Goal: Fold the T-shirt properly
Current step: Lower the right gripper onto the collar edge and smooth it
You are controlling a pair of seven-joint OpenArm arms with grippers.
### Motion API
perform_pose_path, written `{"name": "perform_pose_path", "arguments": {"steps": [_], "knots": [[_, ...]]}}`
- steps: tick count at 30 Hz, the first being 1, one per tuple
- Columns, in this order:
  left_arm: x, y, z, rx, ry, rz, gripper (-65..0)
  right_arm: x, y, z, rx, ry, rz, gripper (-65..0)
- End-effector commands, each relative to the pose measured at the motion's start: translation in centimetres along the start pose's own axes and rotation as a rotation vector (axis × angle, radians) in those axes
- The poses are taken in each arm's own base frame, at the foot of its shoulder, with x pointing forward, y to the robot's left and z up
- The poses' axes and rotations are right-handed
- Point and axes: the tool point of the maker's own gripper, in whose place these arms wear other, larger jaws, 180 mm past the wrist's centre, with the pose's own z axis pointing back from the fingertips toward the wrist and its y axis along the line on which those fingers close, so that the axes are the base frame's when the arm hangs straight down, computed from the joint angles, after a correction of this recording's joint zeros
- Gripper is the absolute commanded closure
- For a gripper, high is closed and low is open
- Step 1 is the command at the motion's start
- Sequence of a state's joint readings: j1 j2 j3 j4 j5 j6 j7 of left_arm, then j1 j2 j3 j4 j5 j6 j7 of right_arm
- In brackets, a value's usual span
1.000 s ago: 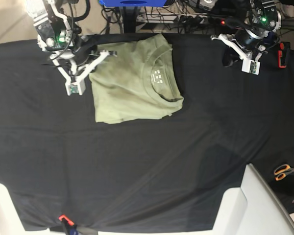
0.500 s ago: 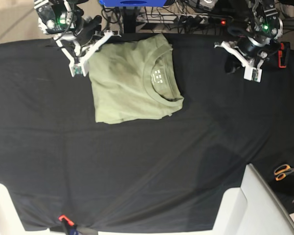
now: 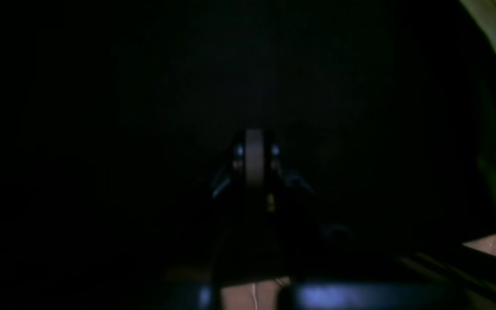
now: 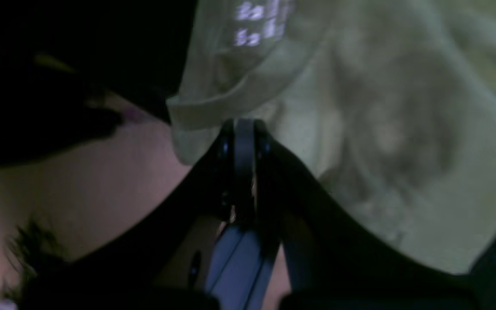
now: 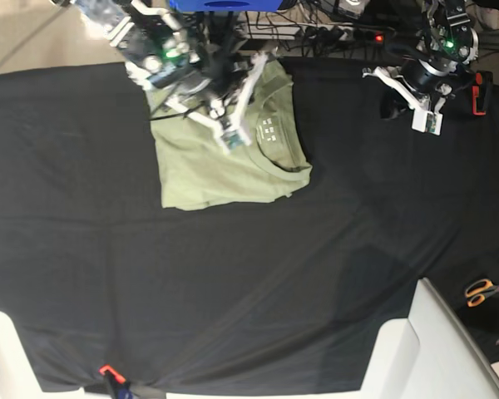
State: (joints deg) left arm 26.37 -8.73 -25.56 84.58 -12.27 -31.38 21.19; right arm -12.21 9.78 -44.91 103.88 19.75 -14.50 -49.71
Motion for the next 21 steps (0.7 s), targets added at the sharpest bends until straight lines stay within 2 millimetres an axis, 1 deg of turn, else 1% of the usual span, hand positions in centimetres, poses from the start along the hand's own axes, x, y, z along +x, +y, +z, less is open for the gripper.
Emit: {"name": "perform_pose_path", "arguments": {"steps": [1, 2, 4, 5, 7, 8, 10, 14, 15, 18, 19, 21], "knots": [[0.1, 0.6, 0.3, 0.008, -0.011, 0.005, 0.0, 0.8, 0.4, -0.1, 0.01, -0.019, 0.003, -0.8], [-0.5, 1.2, 0.3, 0.014, 0.006, 0.003, 0.0, 0.7, 0.2, -0.4, 0.003, -0.012, -0.001, -0.8], [-1.6, 2.1, 0.3, 0.021, 0.041, 0.006, 0.0, -0.1, -0.1, -1.5, -0.006, 0.023, -0.007, -0.8], [-2.0, 2.4, 0.2, 0.026, 0.051, 0.013, 0.0, 0.0, -0.5, -2.0, -0.016, 0.032, -0.004, -0.8], [-2.1, 3.0, 0.3, 0.034, 0.059, 0.007, 0.0, -0.6, -1.0, -2.7, -0.03, 0.061, -0.001, -0.8], [-2.1, 3.1, 0.4, 0.033, 0.062, 0.003, 0.0, -0.9, -0.9, -3.0, -0.029, 0.073, 0.0, -0.8], [-2.2, 3.2, 0.4, 0.036, 0.064, 0.003, 0.0, -0.3, -0.3, -3.4, -0.002, 0.069, 0.027, -0.8], [-1.6, 3.3, 0.3, 0.036, 0.052, -0.005, 0.0, -0.2, -0.2, -4.1, 0.025, 0.091, 0.09, -0.8], [-1.2, 3.0, 0.1, 0.029, 0.045, -0.009, 0.0, -0.3, -0.1, -4.2, 0.036, 0.097, 0.11, -0.8], [-0.1, 3.1, -0.6, 0.029, 0.029, -0.008, 0.0, -0.3, 1.0, -4.8, 0.088, 0.124, 0.175, -0.8], [0.0, 3.0, -0.7, 0.027, 0.025, -0.008, 0.0, -0.5, 1.0, -4.9, 0.095, 0.143, 0.194, -0.8], [0.6, 2.7, -0.8, 0.021, 0.007, -0.005, 0.0, -0.3, 1.8, -5.1, 0.123, 0.168, 0.225, -0.8]]}}
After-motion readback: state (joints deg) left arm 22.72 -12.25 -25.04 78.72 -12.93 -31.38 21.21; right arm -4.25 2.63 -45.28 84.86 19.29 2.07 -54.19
